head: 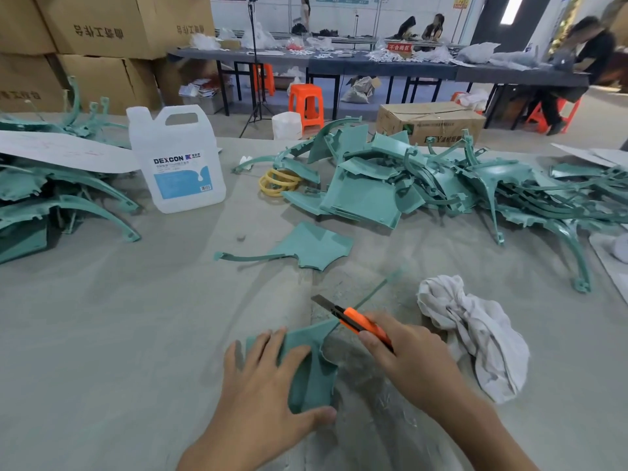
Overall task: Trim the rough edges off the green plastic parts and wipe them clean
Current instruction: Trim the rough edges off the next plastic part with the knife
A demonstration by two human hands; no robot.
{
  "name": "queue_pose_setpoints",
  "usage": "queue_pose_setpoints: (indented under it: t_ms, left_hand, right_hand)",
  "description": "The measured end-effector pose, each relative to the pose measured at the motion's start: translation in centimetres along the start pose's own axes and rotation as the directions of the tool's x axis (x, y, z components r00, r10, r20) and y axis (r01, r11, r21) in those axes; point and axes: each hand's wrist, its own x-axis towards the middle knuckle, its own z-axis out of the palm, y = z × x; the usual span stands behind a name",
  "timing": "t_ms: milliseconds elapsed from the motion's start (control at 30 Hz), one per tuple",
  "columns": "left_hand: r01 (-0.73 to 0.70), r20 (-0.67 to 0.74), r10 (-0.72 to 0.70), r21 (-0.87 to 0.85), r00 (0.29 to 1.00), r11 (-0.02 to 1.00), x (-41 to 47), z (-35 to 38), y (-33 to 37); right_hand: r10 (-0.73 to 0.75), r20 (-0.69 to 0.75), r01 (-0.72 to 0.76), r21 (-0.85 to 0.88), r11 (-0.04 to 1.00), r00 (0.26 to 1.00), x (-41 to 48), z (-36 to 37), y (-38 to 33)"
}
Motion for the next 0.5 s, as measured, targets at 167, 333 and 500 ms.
queue_pose_setpoints:
  t_ms: [167,333,500]
  left_hand:
    - [0.007,0.016,-0.008,0.075,1.000,0.997,0.9,0.1,0.4]
    - [-0.005,0.075,0.000,0.065,0.997,0.998,1.2,0.1,0.1]
    - [0.023,0.125,-0.036,0.109,0.991,0.994,1.5,-0.9,0.9]
  right_hand:
    - [0.004,0.042,-0.002,-0.047,0.999,0.999,-0.8,0.2,0.3]
    - [-0.010,0.045,0.011,-0.040,0.999,0.999,-2.0,0.4,0.7]
    - [-0.021,0.039,0.023,-0.051,0.998,0.999,-2.5,0.6,0.9]
